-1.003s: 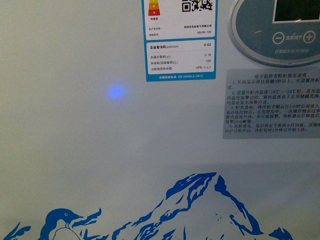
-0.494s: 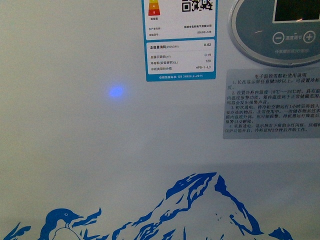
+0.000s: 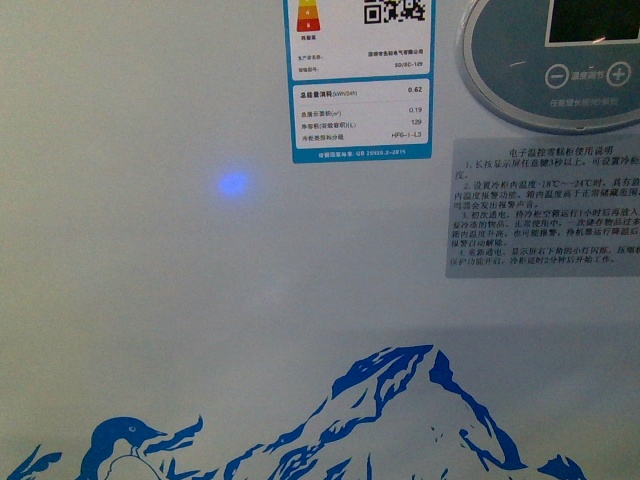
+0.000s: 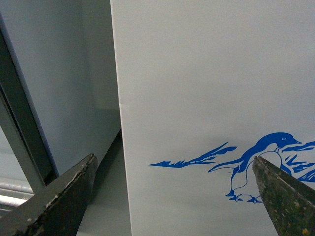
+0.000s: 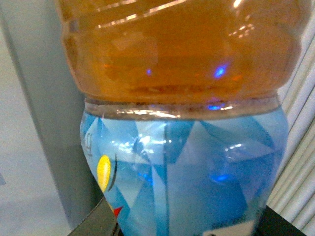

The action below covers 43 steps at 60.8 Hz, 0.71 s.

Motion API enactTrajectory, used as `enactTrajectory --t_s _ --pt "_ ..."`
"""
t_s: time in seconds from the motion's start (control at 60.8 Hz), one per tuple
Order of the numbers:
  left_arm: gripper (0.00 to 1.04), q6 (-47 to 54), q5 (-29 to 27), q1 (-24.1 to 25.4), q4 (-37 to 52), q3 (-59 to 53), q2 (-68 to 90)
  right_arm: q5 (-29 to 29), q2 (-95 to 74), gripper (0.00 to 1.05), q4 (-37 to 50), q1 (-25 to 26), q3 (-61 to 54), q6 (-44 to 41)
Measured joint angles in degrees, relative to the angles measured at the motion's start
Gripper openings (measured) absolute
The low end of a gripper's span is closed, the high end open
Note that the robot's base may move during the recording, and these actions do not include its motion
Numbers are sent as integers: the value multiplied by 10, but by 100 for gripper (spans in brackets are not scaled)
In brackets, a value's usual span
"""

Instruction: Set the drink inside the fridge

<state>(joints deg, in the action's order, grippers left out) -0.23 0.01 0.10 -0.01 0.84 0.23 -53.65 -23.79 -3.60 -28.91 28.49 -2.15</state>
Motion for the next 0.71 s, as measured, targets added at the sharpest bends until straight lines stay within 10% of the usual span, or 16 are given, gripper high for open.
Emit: enactTrajectory --t_s 0.707 --pt "97 0 0 0 0 0 0 0 0 36 0 0 -1 0"
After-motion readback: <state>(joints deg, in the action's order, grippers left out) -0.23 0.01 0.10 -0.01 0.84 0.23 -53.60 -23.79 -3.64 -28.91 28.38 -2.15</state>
